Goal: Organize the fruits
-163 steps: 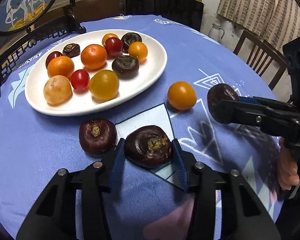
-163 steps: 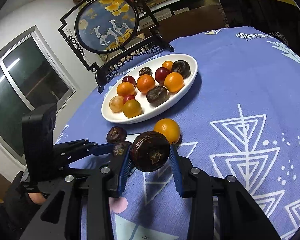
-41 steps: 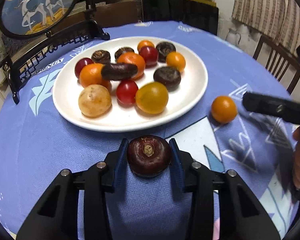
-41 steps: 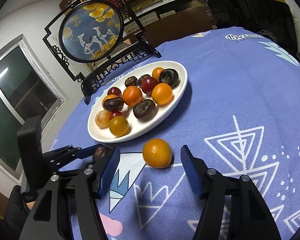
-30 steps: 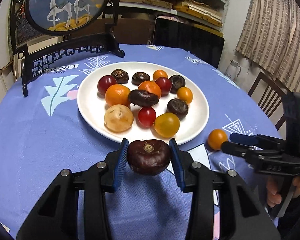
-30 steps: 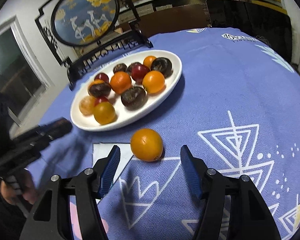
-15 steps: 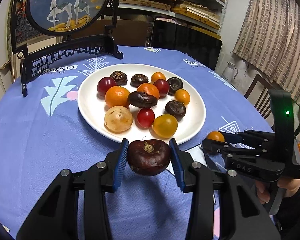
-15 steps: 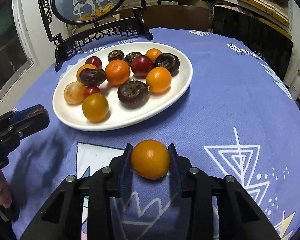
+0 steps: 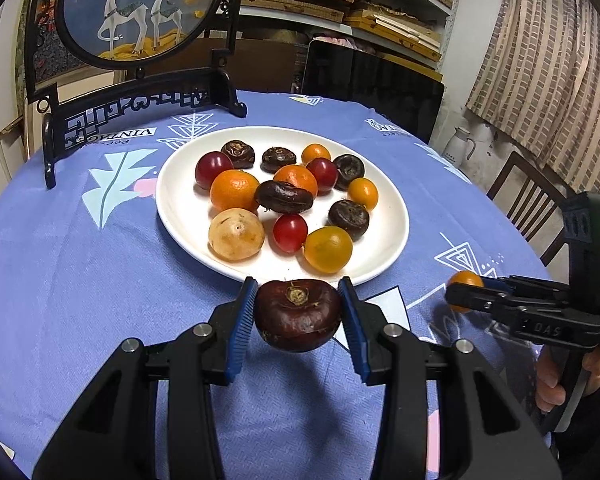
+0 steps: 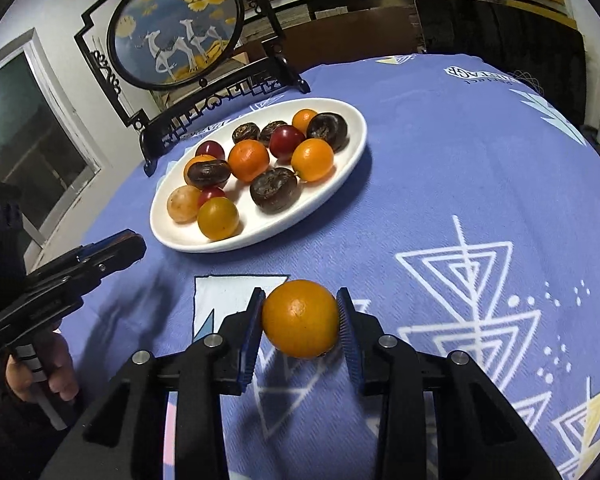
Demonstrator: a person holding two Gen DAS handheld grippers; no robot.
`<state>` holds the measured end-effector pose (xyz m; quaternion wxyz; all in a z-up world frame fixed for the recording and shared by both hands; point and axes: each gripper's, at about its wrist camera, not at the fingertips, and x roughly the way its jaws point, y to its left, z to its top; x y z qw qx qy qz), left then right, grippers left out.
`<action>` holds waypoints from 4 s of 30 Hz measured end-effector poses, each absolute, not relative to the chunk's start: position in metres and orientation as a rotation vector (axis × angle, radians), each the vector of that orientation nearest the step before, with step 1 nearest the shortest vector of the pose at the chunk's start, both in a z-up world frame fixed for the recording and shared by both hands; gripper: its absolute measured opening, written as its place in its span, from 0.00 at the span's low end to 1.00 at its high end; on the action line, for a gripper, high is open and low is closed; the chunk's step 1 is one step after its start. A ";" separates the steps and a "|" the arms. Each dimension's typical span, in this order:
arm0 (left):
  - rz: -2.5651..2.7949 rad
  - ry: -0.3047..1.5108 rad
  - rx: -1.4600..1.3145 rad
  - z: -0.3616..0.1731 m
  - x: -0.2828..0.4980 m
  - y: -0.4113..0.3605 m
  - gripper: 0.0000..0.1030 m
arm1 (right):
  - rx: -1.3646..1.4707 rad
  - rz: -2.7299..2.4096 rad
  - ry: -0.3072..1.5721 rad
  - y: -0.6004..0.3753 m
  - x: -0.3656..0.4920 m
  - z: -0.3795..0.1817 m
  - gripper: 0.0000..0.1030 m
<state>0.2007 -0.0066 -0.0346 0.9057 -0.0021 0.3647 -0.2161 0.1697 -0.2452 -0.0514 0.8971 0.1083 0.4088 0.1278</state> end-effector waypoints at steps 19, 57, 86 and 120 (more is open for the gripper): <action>-0.391 0.746 -0.022 0.008 0.301 -0.021 0.39 | 0.252 0.362 0.755 -0.233 0.263 0.024 0.35; -0.201 0.857 -0.164 -0.044 0.273 0.044 0.95 | 0.297 0.350 0.767 -0.239 0.241 -0.032 0.96; -0.124 0.644 0.042 0.018 0.020 0.022 0.95 | 0.130 0.279 0.657 -0.202 0.009 0.001 0.96; -0.122 0.588 0.061 0.033 0.001 0.014 0.95 | 0.104 0.262 0.590 -0.210 -0.018 0.016 0.96</action>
